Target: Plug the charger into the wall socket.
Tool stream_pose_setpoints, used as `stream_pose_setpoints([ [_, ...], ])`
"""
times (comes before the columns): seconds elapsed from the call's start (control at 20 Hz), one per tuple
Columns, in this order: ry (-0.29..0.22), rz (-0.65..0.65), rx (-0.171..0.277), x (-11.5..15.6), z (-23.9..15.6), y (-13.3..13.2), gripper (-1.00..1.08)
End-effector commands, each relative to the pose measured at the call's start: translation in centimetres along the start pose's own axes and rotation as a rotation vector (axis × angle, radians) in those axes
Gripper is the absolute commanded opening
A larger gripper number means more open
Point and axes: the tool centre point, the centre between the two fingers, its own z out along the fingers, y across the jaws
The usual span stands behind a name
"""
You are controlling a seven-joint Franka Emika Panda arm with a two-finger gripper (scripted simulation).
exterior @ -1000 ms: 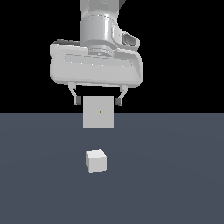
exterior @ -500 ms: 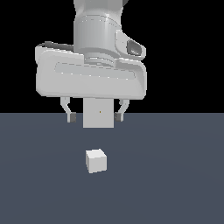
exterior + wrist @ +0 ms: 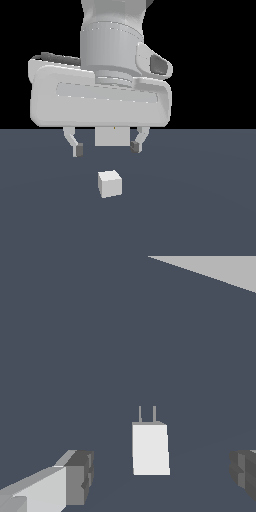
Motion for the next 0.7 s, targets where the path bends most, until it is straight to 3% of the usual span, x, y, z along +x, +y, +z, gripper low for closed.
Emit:
stream_pose_setpoints([
  [0.0,0.007,-0.008,0.001,-0.2,0.3,-0.1,1.00],
  [0.65,0.008,-0.011,0.001,-0.6,2.0,-0.1,1.00],
])
